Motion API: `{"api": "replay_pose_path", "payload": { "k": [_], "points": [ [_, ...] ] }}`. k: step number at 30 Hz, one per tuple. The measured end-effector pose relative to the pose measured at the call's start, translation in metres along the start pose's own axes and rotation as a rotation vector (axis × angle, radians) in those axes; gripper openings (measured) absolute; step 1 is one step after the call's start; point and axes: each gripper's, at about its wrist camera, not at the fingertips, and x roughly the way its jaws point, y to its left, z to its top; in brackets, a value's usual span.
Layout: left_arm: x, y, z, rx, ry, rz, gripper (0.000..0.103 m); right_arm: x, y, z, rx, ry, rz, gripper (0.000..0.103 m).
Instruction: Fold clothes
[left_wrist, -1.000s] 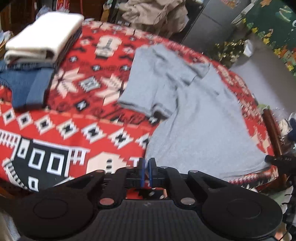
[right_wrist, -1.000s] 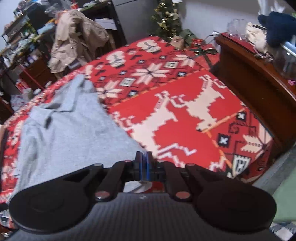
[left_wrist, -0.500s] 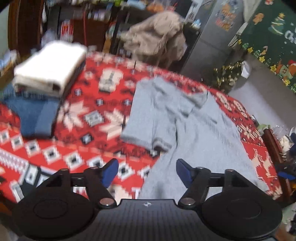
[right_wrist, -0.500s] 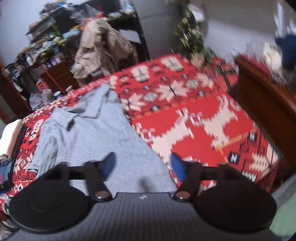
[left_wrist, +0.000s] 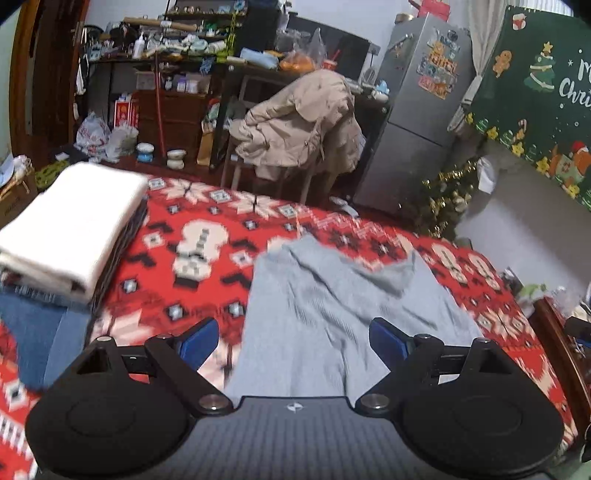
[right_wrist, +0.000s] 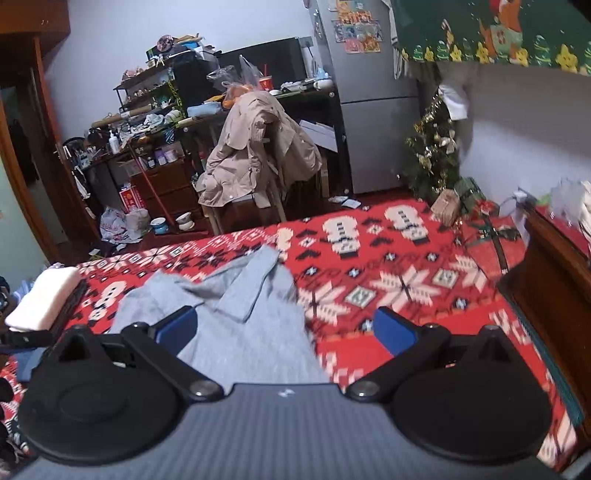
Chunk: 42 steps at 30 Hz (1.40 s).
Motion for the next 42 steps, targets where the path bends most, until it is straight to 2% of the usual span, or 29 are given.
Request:
{"api": "replay_pose_path", "payload": {
  "k": [3, 5, 6, 8, 10, 12, 13, 15, 18, 20, 24, 27, 32, 38, 42],
  "points": [
    [0.027, 0.003, 0.02, 0.028, -0.033, 0.009, 0.088, 0.031, -0.001, 0.019, -0.044, -0.005, 0.03, 0.102],
    [0.051, 0.007, 0.039, 0.038, -0.023, 0.005, 0.079, 0.056, -0.001, 0.035, -0.076, -0.012, 0.053, 0.102],
    [0.065, 0.009, 0.049, 0.035, 0.002, -0.002, 0.075, 0.07, 0.0, 0.043, -0.089, -0.007, 0.062, 0.1],
    [0.096, 0.015, 0.068, -0.005, 0.079, -0.016, 0.057, 0.102, 0.002, 0.057, -0.101, 0.027, 0.074, 0.096],
    [0.123, 0.022, 0.08, -0.051, 0.15, -0.055, 0.049, 0.135, 0.002, 0.066, -0.065, 0.085, 0.087, 0.09],
    [0.14, 0.024, 0.087, -0.059, 0.191, -0.051, 0.045, 0.166, 0.002, 0.071, -0.016, 0.148, 0.083, 0.083],
    [0.147, 0.025, 0.089, -0.054, 0.205, -0.039, 0.045, 0.18, 0.003, 0.073, 0.007, 0.177, 0.078, 0.079],
    [0.155, 0.029, 0.091, -0.065, 0.241, -0.022, 0.045, 0.201, 0.003, 0.075, 0.047, 0.224, 0.065, 0.062],
    [0.154, 0.038, 0.092, -0.113, 0.308, -0.006, 0.045, 0.221, 0.006, 0.078, 0.089, 0.298, 0.046, 0.05],
    [0.152, 0.04, 0.097, -0.116, 0.336, 0.006, 0.044, 0.229, 0.011, 0.082, 0.094, 0.339, 0.03, 0.046],
    [0.15, 0.037, 0.113, -0.108, 0.375, 0.014, 0.038, 0.233, 0.02, 0.099, 0.049, 0.398, -0.015, 0.045],
    [0.158, 0.028, 0.125, -0.045, 0.397, 0.011, 0.038, 0.239, 0.024, 0.115, -0.017, 0.423, -0.038, 0.045],
    [0.195, 0.02, 0.134, 0.02, 0.481, 0.036, 0.038, 0.271, 0.019, 0.134, -0.077, 0.496, -0.029, 0.041],
    [0.228, 0.013, 0.139, 0.035, 0.548, 0.003, 0.038, 0.319, 0.02, 0.128, -0.125, 0.586, 0.012, 0.04],
    [0.248, -0.001, 0.145, 0.101, 0.577, -0.004, 0.038, 0.343, 0.026, 0.125, -0.158, 0.624, 0.021, 0.04]
  ]
}}
